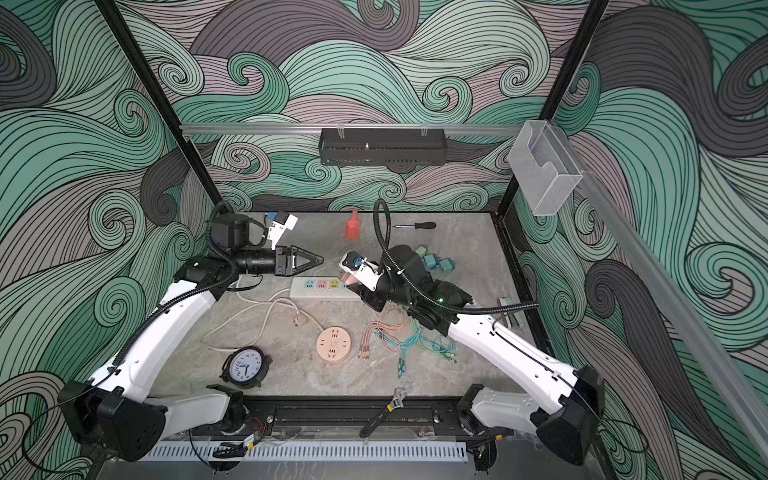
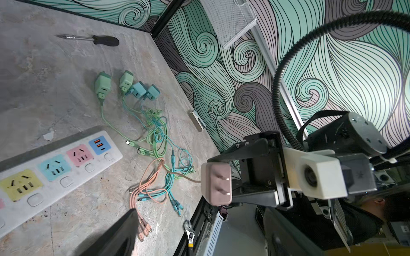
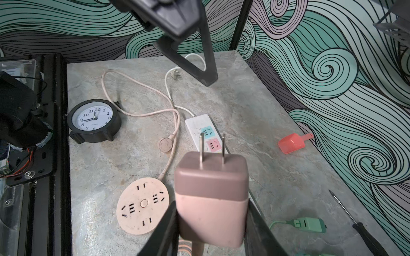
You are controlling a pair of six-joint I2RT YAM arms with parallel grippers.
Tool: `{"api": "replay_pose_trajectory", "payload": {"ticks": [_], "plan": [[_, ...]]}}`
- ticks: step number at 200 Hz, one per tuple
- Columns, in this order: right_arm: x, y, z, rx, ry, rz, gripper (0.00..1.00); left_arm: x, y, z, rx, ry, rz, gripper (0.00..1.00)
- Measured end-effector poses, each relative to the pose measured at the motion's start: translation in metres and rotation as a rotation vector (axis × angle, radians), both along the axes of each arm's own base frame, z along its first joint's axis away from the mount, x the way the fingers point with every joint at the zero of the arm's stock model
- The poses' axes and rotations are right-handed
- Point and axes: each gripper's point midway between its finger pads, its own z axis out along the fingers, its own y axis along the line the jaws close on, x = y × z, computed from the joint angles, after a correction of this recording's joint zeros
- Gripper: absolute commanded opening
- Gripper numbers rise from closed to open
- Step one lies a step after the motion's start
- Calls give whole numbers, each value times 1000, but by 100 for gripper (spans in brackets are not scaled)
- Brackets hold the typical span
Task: Insert the plug
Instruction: 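Carry the pink plug toward the left gripper while the left gripper reaches toward it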
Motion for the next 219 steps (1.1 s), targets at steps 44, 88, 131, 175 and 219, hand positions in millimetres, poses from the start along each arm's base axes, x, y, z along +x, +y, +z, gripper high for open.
{"api": "replay_pose_trajectory", "payload": {"ticks": [44, 88, 131, 175, 219], "plan": [[-7, 5, 2, -5, -17, 30, 26, -17, -20, -3, 4, -28, -100, 86], [-10, 8, 3, -3, -22, 43, 26, -25, -33, -13, 25, -29, -159, 81], [-11, 9, 3, -4, -24, 44, 26, -33, -43, -22, 51, -28, -196, 76], [-12, 10, 2, -15, -37, 46, 26, -32, -49, -26, 84, -31, -211, 69], [-14, 11, 1, -26, -49, 51, 26, -33, -51, -30, 107, -33, -217, 57]]}}
